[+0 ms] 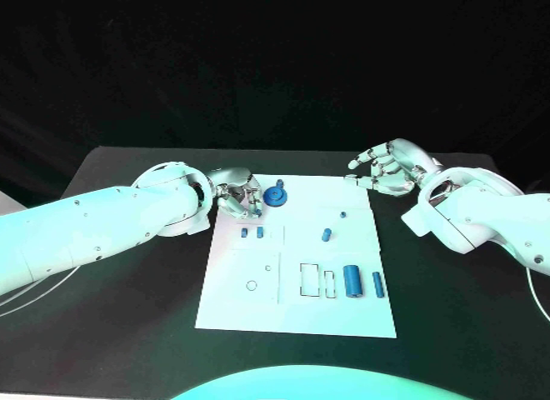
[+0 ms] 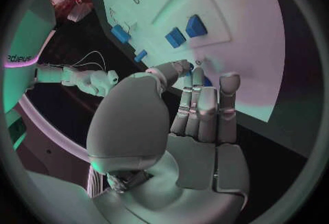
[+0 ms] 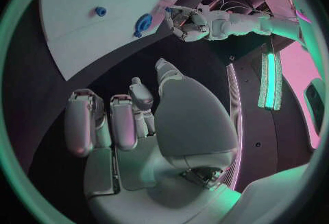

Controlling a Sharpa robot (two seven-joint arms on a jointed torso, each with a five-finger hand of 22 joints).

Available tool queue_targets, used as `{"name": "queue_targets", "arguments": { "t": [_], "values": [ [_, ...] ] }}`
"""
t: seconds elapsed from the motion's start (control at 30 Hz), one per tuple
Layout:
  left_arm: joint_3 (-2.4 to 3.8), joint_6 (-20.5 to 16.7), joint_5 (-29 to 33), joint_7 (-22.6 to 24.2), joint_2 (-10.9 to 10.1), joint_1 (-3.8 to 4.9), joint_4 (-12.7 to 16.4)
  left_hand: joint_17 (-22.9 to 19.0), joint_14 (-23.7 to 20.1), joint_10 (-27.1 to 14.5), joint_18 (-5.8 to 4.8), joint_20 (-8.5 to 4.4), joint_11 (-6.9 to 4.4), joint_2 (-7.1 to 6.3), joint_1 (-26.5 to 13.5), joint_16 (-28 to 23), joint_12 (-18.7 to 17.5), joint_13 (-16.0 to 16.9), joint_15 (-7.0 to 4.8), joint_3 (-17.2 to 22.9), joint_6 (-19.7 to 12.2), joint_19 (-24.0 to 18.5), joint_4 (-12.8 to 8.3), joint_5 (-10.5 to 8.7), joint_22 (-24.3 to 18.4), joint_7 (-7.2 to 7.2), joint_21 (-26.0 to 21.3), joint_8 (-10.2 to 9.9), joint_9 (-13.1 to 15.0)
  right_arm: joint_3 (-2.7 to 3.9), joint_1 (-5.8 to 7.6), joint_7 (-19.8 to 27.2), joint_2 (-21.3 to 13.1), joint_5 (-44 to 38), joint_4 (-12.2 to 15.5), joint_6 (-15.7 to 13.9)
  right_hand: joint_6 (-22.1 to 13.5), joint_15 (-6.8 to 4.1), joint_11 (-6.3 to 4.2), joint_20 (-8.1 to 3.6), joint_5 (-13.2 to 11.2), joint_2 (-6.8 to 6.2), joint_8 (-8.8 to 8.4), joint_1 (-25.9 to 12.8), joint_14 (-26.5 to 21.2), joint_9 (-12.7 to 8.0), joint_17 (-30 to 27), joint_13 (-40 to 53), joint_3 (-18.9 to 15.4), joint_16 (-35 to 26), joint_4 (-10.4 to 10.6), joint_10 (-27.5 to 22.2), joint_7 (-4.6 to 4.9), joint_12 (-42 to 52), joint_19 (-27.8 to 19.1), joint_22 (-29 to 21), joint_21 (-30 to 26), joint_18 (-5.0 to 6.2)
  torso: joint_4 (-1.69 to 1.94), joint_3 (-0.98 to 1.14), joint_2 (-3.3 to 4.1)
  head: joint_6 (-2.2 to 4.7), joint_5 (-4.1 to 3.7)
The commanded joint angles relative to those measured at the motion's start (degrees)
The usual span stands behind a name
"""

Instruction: Assemble the parts on the task board

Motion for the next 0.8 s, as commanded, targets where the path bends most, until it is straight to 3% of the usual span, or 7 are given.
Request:
{"name": "queue_targets", "arguments": {
  "t": [0.03, 0.27, 0.8],
  "values": [
    [0.03, 1.5, -0.5, -0.7, 0.3, 0.01, -0.1, -0.1, 0.2, 0.4, -1.1, 0.07, -0.09, 0.0, -0.6, 0.2, -0.3, -0.1, 0.01, -0.3, 0.3, 0.4, 0.0, -0.04, 0.0, 0.01, 0.0, 0.0, 0.7, 0.0, -0.05, 0.6, 0.0, -0.5, 0.1, 0.1, -0.3, -0.44, -0.16, -0.33, 0.3, 0.06, 0.39, 0.6, 1.9, -0.1, 0.0, 0.0, 0.3, -0.1, 0.0, 0.1, 0.09, -0.1, 0.1, 9.6, -0.4, 0.29, -0.04, -0.04, 0.04, 0.01, 0.09],
    [0.02, 1.6, -0.7, -1.1, 0.3, 0.01, -0.6, 0.0, 0.2, 0.4, -1.1, 0.07, -0.12, 0.04, -0.7, 0.3, -0.4, -0.1, 0.0, -0.4, 0.4, 0.4, 0.0, -0.03, 0.0, -0.02, 0.0, 0.0, 0.8, 0.0, -0.06, 0.6, 0.0, -0.6, 0.2, 0.0, -0.3, -0.44, -0.16, -0.33, 0.3, 0.06, 0.39, 0.6, 1.9, -0.1, 0.0, 0.0, 0.3, -0.1, 0.0, 0.1, 0.09, -0.1, 0.1, 9.6, -0.4, 0.29, 0.01, 0.05, -0.02, -0.14, 0.12],
    [0.0, 1.9, -0.4, -1.2, 0.2, 0.01, -1.0, 0.0, 0.2, 0.5, -1.11, 0.06, -0.14, 0.07, -0.7, 0.3, -0.4, -0.1, -0.02, -0.4, 0.5, 0.5, 0.0, -0.02, 0.1, -0.04, 0.0, 0.0, 0.8, 0.0, -0.06, 0.6, -0.1, -0.8, 0.3, 0.0, -0.3, -0.44, -0.16, -0.33, 0.3, 0.06, 0.39, 0.6, 1.9, -0.1, 0.0, 0.0, 0.3, -0.1, 0.0, 0.1, 0.09, -0.1, 0.1, 9.6, -0.4, 0.29, -0.01, 0.01, -0.06, -0.22, 0.1]
  ]
}}
